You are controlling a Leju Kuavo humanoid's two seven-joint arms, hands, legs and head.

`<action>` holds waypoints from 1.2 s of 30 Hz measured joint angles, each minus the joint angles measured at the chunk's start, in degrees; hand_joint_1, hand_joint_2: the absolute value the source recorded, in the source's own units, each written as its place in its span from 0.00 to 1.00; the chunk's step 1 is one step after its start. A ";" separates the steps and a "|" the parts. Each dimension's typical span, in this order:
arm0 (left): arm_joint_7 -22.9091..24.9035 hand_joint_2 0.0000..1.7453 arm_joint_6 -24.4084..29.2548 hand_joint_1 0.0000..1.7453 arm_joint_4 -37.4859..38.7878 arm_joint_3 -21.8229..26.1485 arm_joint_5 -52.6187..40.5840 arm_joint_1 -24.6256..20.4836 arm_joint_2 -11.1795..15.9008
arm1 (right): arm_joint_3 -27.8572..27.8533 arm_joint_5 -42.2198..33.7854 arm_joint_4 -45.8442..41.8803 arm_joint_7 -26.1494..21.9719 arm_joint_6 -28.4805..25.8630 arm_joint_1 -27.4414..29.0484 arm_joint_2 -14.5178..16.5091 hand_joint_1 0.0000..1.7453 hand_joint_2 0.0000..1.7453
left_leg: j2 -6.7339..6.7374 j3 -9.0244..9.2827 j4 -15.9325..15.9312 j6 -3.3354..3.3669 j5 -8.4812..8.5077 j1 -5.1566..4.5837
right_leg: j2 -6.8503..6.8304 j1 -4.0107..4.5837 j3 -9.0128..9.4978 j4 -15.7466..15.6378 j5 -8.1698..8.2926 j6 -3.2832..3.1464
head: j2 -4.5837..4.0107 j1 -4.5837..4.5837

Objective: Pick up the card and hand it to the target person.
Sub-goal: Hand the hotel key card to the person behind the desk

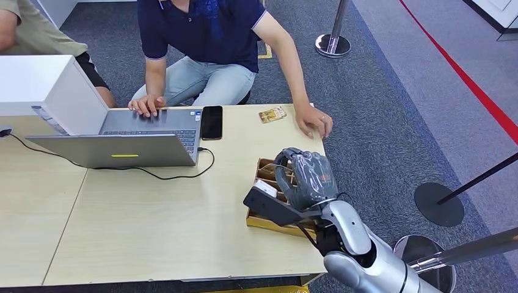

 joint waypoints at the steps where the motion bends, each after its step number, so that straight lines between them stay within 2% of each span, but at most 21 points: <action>1: 0.01 1.00 -0.19 0.00 0.00 -0.01 -0.30 0.00 0.04 | 0.13 0.18 0.06 -0.66 -0.44 -0.73 0.15 0.86 1.00 | 0.00 -0.01 0.00 0.00 0.00 0.00 | 0.00 0.00 0.00 0.00 0.00 0.00 | 0.00 0.00; 7: 0.00 1.00 -1.50 0.00 0.01 -0.40 -2.48 -0.11 0.40 | 1.72 2.31 4.73 -6.74 -3.97 -6.71 2.76 0.86 1.00 | -0.04 -0.03 0.00 -0.03 0.04 0.03 | -0.03 0.02 0.00 0.02 0.00 0.00 | 0.00 0.00; 14: 0.38 1.00 -2.76 0.00 0.01 -1.69 -4.95 -0.36 0.56 | 3.40 6.62 17.89 -12.74 -13.88 -12.87 7.67 0.86 1.00 | -0.08 -0.07 0.00 -0.02 0.07 0.04 | -0.05 0.03 -0.01 0.04 0.01 -0.01 | 0.00 -0.01; 24: 0.36 1.00 -3.79 0.00 0.01 -3.97 -6.67 -0.44 0.67 | 4.67 8.11 39.12 -14.67 -20.34 -18.24 13.82 0.86 1.00 | -0.14 -0.08 0.00 -0.01 0.08 0.03 | -0.10 0.02 -0.02 0.04 0.00 -0.01 | 0.00 -0.01; 28: 0.35 1.00 -4.58 0.00 0.00 -4.57 -7.01 -0.44 0.76 | 5.13 9.76 45.14 -14.36 -20.49 -19.17 15.25 0.00 1.00 | -0.14 -0.07 0.00 -0.01 0.08 0.03 | -0.11 0.02 -0.02 0.03 0.00 -0.01 | 0.00 -0.01; 32: 0.09 1.00 -5.61 0.00 0.01 -5.50 -7.78 -0.43 0.77 | 5.21 10.42 50.07 -14.09 -20.39 -19.28 16.41 0.00 1.00 | -0.14 -0.07 0.00 -0.01 0.08 0.03 | -0.09 0.02 -0.03 0.03 0.00 -0.01 | 0.00 -0.01; 36: -0.69 0.00 -5.19 0.00 0.01 -5.72 -7.57 -0.42 0.89 | 5.25 10.48 52.83 -13.69 -20.36 -19.28 16.86 0.00 1.00 | -0.14 -0.06 0.00 -0.01 0.08 0.03 | -0.09 0.02 -0.04 0.03 0.01 -0.01 | 0.00 -0.01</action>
